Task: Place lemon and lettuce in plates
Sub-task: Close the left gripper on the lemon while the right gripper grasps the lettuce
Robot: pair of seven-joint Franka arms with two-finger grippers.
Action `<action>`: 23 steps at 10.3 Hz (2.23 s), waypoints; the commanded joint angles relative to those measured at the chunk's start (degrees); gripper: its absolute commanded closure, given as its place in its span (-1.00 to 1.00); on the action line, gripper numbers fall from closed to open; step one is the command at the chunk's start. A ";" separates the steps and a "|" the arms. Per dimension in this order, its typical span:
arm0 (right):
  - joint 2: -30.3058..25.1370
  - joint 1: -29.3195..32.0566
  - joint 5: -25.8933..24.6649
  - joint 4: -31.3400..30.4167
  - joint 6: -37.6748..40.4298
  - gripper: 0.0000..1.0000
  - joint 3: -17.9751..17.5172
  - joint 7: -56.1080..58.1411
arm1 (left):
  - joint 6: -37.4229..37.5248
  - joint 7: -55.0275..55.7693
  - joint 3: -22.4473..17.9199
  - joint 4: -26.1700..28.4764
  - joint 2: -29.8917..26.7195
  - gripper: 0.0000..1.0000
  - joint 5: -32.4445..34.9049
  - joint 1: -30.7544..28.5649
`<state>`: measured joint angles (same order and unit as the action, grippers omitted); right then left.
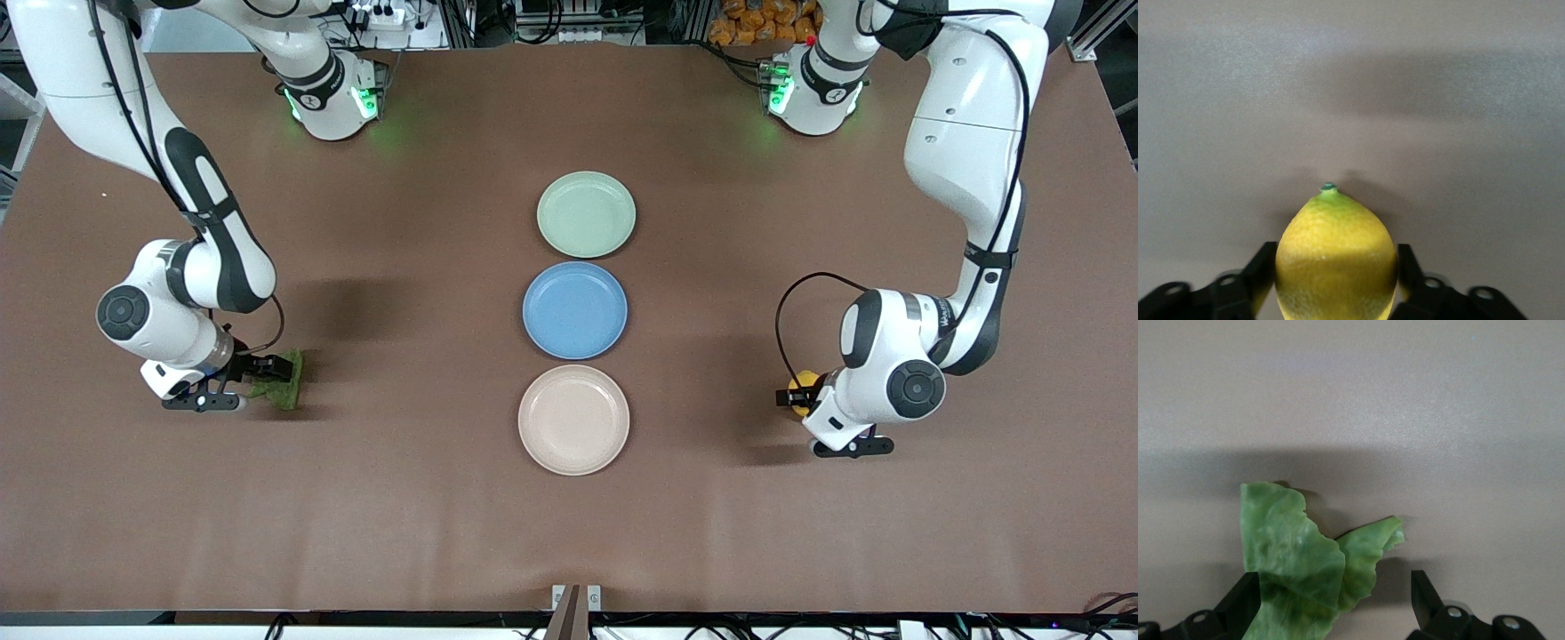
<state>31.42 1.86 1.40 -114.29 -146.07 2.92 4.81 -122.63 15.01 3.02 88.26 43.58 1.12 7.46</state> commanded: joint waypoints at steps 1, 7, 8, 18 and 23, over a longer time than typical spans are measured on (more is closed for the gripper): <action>0.92 0.25 0.79 -0.14 -1.67 -1.00 -0.45 -0.59 | -0.24 2.57 -0.12 -0.63 0.19 1.00 1.52 0.36; 1.45 -1.77 0.88 -0.06 -1.32 -0.63 -0.45 -8.76 | -0.33 7.48 -0.03 -1.16 -0.78 1.00 1.43 2.38; 1.45 -1.86 0.88 0.03 -1.06 -0.34 -0.45 -9.29 | -0.33 8.53 -0.03 -1.16 -1.30 1.00 1.34 2.90; 1.36 -2.04 0.88 9.42 14.13 1.00 -0.54 -10.08 | -0.33 27.23 1.11 -3.26 -5.09 1.00 -1.46 6.77; 0.92 -5.89 0.88 15.05 25.89 1.00 -0.98 -9.91 | -3.83 36.04 4.63 -5.55 -4.21 1.00 -1.56 8.96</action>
<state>32.18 -2.19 1.95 -101.43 -124.14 2.11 -4.87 -124.75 48.37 7.57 83.19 39.21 0.54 14.91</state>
